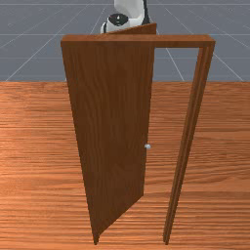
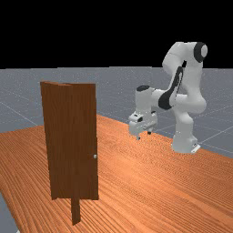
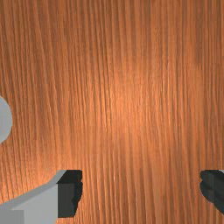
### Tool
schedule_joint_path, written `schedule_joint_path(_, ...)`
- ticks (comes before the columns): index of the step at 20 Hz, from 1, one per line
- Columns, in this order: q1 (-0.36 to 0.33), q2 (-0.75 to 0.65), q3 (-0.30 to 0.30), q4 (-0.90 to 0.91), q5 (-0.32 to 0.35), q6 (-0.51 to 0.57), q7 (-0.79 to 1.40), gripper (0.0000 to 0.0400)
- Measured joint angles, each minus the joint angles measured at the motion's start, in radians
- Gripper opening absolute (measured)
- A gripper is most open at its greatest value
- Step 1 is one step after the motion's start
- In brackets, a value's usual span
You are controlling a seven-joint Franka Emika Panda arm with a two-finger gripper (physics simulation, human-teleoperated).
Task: Close the door
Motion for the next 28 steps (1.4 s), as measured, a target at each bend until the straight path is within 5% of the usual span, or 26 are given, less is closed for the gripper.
schedule_joint_path(1,-0.030,-0.002,0.044,-0.023,-0.130,0.107,0.132,0.0399)
schedule_joint_path(3,-0.015,0.104,0.045,0.100,-0.193,0.071,0.196,0.0400)
schedule_joint_path(4,0.004,0.154,0.014,0.171,-0.017,0.024,0.029,0.0400)
schedule_joint_path(8,0.007,0.306,0.018,0.376,-0.002,-0.049,0.021,0.0400)
schedule_joint_path(9,0.019,0.319,0.012,0.382,-0.086,0.006,0.101,0.0400)
schedule_joint_path(10,0.025,0.357,0.009,0.435,-0.093,-0.011,0.109,0.0400)
schedule_joint_path(13,0.013,0.515,0.023,0.686,-0.002,-0.173,0.024,0.0400)
schedule_joint_path(16,0.009,0.579,0.028,0.769,-0.003,-0.125,-0.004,0.0400)
schedule_joint_path(18,0.051,0.643,-0.007,0.871,-0.085,-0.174,0.094,0.0400)
schedule_joint_path(21,0.056,0.741,-0.011,1.028,-0.081,-0.232,0.087,0.0400)
schedule_joint_path(22,0.020,0.766,0.025,1.071,-0.020,-0.237,-0.002,0.0400)
schedule_joint_path(28,0.046,0.812,0.048,1.144,-0.036,-0.261,-0.034,0.0400)
